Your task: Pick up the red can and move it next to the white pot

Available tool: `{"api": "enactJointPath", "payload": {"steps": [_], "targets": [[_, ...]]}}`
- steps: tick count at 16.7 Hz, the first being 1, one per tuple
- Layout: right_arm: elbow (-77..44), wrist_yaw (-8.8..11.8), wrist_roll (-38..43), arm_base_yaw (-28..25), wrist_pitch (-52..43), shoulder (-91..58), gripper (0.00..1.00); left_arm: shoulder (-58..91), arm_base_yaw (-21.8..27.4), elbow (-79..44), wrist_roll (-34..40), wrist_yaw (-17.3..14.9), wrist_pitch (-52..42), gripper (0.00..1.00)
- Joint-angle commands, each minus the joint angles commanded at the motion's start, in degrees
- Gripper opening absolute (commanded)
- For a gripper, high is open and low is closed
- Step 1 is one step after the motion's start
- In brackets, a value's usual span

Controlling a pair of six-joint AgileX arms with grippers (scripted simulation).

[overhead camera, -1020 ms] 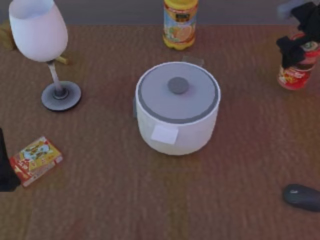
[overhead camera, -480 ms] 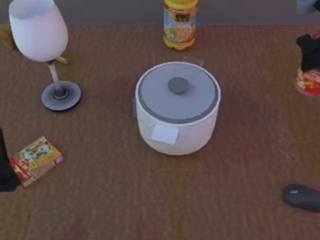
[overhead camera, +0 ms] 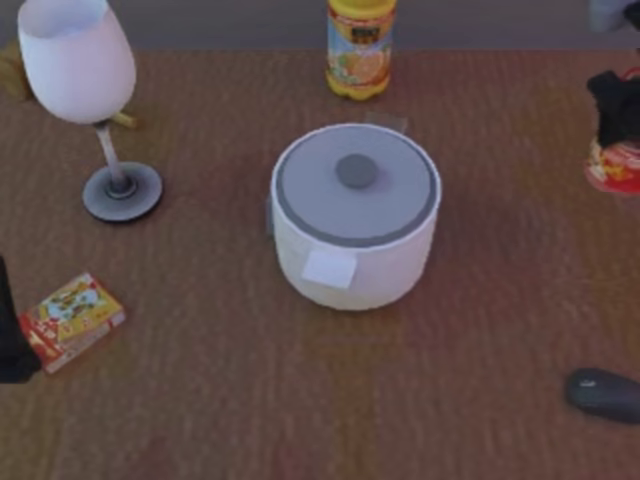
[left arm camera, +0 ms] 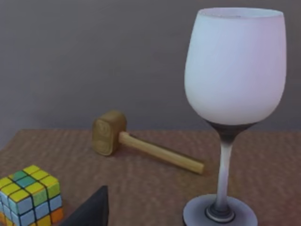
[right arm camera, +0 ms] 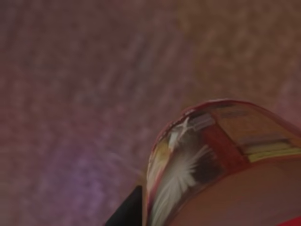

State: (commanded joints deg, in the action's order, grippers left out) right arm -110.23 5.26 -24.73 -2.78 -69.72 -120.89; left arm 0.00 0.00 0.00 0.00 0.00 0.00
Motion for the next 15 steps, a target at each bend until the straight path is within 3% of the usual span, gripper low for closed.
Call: {"api": "enactJointPath", "payload": {"steps": [3,11,15], "targets": [[3.04,-1.45,7.21,-2.56,2.4,0.61,0.0,0.0,0.0,0.0,0.0,0.0,0.0,1.0],[14.58,-7.28,36.4,-12.16,12.0,3.8,0.0,0.0,0.0,0.0,0.0,0.0,0.0,1.0],[17.76,-8.74,42.2,-14.62,14.37,4.63,0.0,0.0,0.0,0.0,0.0,0.0,0.0,1.0]]}}
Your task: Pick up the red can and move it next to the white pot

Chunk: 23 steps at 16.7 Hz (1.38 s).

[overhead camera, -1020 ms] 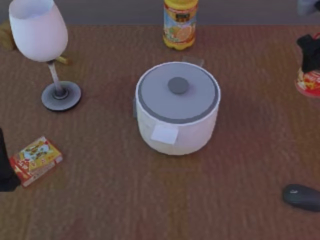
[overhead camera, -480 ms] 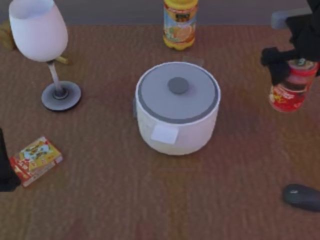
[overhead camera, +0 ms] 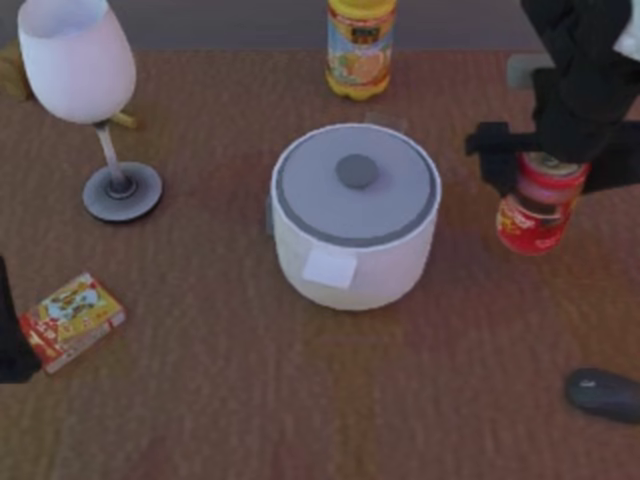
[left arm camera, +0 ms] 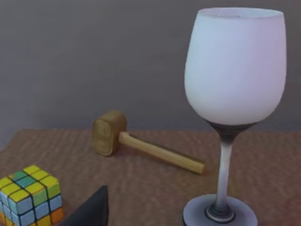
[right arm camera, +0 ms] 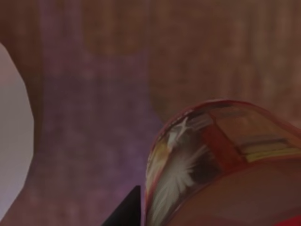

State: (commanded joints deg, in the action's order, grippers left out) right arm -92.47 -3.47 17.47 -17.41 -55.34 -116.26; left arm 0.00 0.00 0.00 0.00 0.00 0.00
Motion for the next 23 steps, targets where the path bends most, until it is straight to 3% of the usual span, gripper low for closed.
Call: {"api": "enactJointPath", "payload": {"steps": [17,23], "targets": [[5.63,-0.02,-0.06,0.13,9.63,-3.99,0.0,0.0,0.0,0.0,0.0,0.0,0.0,1.0],[5.63,-0.02,-0.06,0.13,9.63,-3.99,0.45,0.0,0.0,0.0,0.0,0.0,0.0,1.0]]}}
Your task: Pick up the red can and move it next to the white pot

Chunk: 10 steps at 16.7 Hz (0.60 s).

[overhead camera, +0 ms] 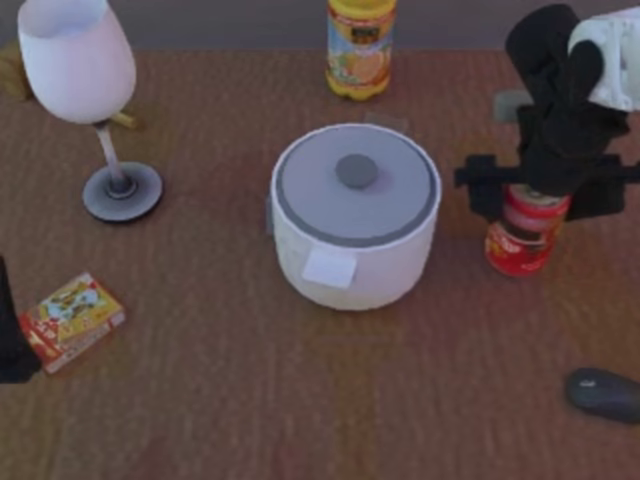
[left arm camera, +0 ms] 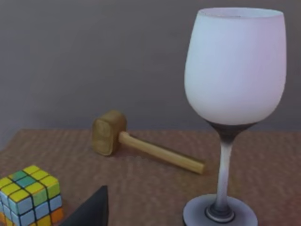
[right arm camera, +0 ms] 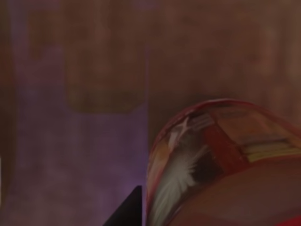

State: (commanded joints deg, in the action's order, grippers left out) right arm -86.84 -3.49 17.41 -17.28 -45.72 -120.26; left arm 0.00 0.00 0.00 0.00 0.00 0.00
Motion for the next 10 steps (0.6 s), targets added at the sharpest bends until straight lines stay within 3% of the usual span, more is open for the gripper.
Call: {"api": "enactJointPath", "payload": {"steps": [7,10], "targets": [[0.0,0.0,0.0,0.0,0.0,0.0,0.98,0.0,0.0,0.0,0.0,0.0,0.0,1.0],[0.0,0.0,0.0,0.0,0.0,0.0,1.0,0.0,0.0,0.0,0.0,0.0,0.0,1.0]]}}
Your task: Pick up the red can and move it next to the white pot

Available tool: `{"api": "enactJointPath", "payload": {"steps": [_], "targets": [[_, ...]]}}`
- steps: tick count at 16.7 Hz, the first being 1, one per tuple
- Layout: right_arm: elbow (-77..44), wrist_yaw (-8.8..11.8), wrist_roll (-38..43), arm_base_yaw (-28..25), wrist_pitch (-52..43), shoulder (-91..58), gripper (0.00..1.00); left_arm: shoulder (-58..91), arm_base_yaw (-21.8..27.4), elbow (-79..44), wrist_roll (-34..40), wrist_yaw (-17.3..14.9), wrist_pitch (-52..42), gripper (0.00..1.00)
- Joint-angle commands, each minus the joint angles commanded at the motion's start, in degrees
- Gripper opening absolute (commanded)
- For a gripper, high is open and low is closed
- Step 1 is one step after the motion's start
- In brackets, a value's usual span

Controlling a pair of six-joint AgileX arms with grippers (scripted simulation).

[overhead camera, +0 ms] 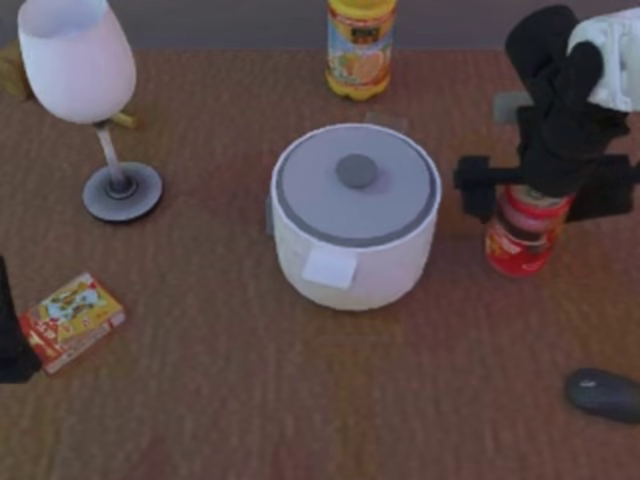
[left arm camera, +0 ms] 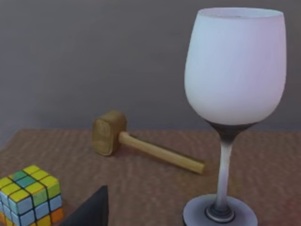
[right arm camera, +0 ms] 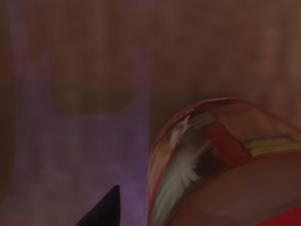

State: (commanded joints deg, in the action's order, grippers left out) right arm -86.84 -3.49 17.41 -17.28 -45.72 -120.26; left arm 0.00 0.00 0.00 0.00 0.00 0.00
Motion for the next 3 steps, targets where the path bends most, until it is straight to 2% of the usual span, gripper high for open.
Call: {"api": "enactJointPath", "payload": {"steps": [3], "targets": [[0.0,0.0,0.0,0.0,0.0,0.0,1.0,0.0,0.0,0.0,0.0,0.0,0.0,1.0]]}}
